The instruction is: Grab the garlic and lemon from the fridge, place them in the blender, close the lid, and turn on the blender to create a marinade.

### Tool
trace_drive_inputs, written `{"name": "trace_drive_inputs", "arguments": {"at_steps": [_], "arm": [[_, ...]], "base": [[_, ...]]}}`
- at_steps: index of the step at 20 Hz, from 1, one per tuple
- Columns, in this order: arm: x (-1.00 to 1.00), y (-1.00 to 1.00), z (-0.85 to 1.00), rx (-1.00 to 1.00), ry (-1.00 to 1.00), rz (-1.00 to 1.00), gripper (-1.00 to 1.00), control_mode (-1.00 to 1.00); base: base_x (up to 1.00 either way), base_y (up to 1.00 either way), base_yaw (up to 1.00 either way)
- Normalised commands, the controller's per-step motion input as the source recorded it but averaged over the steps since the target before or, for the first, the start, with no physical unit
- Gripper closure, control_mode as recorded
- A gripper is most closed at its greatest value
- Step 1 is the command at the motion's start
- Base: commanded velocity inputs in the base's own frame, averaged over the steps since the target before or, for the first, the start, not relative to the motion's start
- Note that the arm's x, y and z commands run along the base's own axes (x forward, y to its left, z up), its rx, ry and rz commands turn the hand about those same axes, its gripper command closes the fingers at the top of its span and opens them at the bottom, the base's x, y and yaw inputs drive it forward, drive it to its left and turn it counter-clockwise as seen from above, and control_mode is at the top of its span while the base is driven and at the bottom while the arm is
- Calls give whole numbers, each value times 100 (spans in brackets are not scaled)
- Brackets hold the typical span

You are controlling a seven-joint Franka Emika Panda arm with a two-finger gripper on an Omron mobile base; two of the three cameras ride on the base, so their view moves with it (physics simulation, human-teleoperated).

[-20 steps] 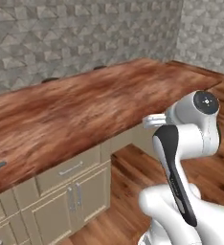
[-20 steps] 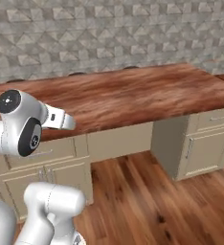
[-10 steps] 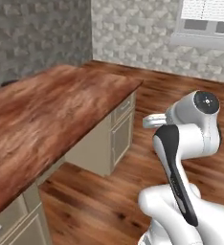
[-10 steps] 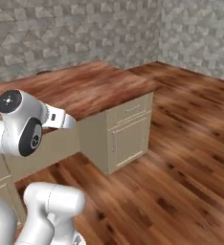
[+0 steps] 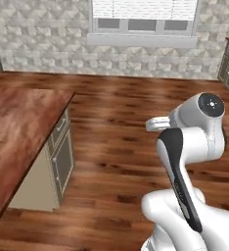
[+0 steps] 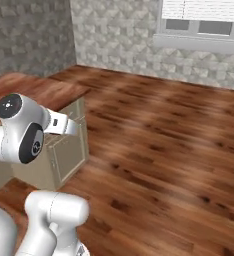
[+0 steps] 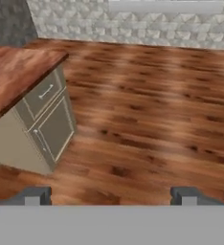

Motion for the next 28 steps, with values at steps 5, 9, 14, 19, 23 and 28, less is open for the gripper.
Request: {"name": "trace_drive_inputs", "arguments": {"at_steps": [5, 9, 14, 19, 23, 28], "arm": [[0, 0, 0, 0, 0, 0, -100, 100], [0, 0, 0, 0, 0, 0, -100, 100], [0, 0, 0, 0, 0, 0, -100, 100], [0, 0, 0, 0, 0, 0, -100, 100], [0, 0, 0, 0, 0, 0, -100, 100], [0, 0, 0, 0, 0, 0, -100, 100]], "base": [[79, -5, -55], [99, 0, -48], [100, 1, -43], [100, 14, -37], [100, 17, -35], [100, 14, -38]]}}
